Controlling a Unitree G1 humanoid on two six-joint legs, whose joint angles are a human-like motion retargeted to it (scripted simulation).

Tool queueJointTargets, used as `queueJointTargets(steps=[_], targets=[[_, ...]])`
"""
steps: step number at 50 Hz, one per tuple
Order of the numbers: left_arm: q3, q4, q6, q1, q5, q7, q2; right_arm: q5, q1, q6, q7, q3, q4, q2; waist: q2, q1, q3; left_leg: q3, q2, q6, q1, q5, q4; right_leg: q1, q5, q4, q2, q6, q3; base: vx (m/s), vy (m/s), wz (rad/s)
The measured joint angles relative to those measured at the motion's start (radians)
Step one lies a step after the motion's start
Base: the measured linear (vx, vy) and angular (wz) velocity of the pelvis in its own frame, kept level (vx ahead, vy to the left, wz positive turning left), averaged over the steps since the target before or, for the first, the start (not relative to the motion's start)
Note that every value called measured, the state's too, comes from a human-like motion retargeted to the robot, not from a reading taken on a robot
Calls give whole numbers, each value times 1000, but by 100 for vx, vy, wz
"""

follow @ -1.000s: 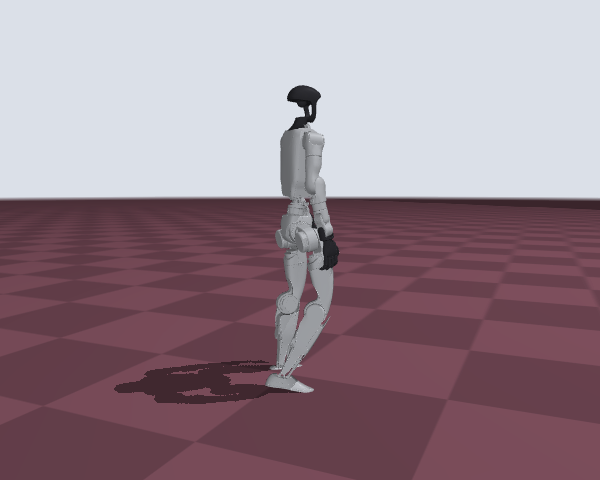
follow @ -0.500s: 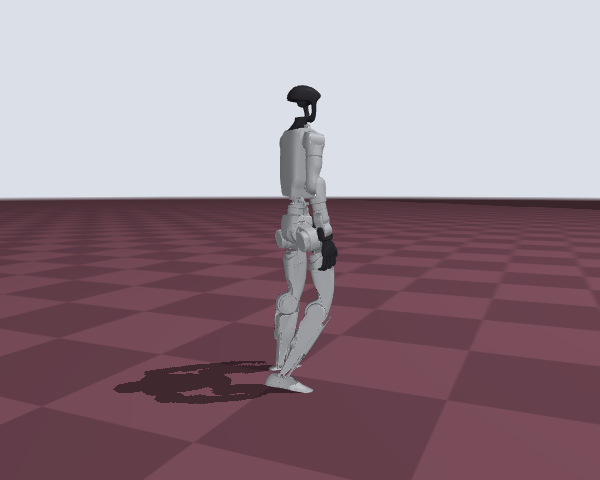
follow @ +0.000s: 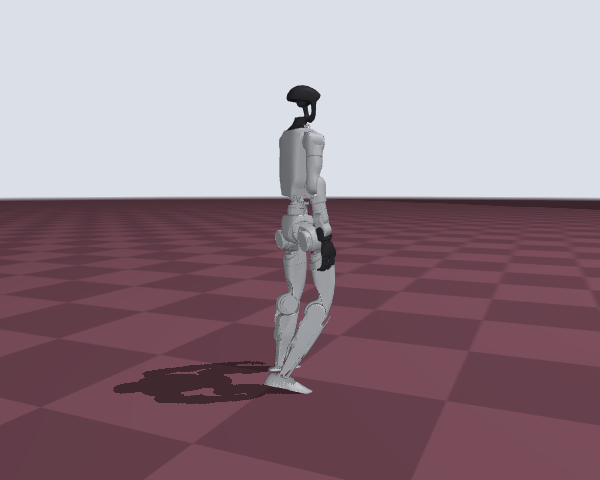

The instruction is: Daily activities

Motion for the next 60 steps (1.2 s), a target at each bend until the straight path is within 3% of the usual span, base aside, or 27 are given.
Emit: queueJointTargets(steps=[27, 30, 34, 37, 44, 53, 55, 58, 60], targets=[[-160, 67, 11, -38, 62, -18, -40, 30, -133, 17, 38, 87, -47, -22, -18, -61, 54, -3, -47, 14, 58, 98, -162, -78, 65, 112, -68, -5, -22, -1, 5, 3], [-179, 75, 12, -38, 67, -19, -45, 31, -147, 20, 48, 102, -52, -25, -29, -70, 57, -10, -71, 15, 55, 117, -176, -134, 48, 105, -33, 42, 46, -2, 0, 7], [-198, 86, 11, -25, 78, -17, -48, 27, -157, 21, 53, 121, -59, -23, -54, -84, 48, -22, -115, 24, 42, 141, -187, -209, 3, 77, 47, 150, 219, -2, -1, 10], [-208, 98, 8, -7, 88, -15, -42, 17, -163, 18, 50, 134, -67, -16, -62, -82, 39, -10, -132, 32, 33, 142, -178, -228, -8, 57, 72, 189, 281, 0, -2, -39], [-218, 145, -1, 48, 127, -12, -14, -27, -156, 3, 25, 152, -90, 50, -75, -40, 37, 51, -143, 88, 13, 70, -47, -197, -5, 4, 74, 209, 308, 2, -6, -76], [-210, 207, 8, 51, 184, 39, -7, -87, -164, -16, -47, 157, -41, 110, -111, 27, 92, 115, -119, 176, -49, -150, 355, -133, -89, 22, 115, 195, 370, 9, -9, -96], [-211, 219, 10, 30, 184, 61, -6, -85, -165, -19, -63, 154, -29, 118, -106, 39, 101, 127, -92, 158, -55, -81, 404, -106, -50, -13, 145, 200, 386, 15, -11, -129], [-222, 224, 12, 22, 186, 79, -9, -63, -142, -14, -64, 168, -24, 122, -102, 52, 88, 111, -96, 82, -65, 148, 388, -101, 187, -41, 144, 240, 360, 16, -10, -155], [-234, 222, 16, 17, 193, 76, -12, -51, -129, -10, -52, 182, -21, 119, -100, 55, 76, 105, -107, 58, -80, 230, 361, -125, 321, -29, 134, 263, 346, 16, -9, -158]])
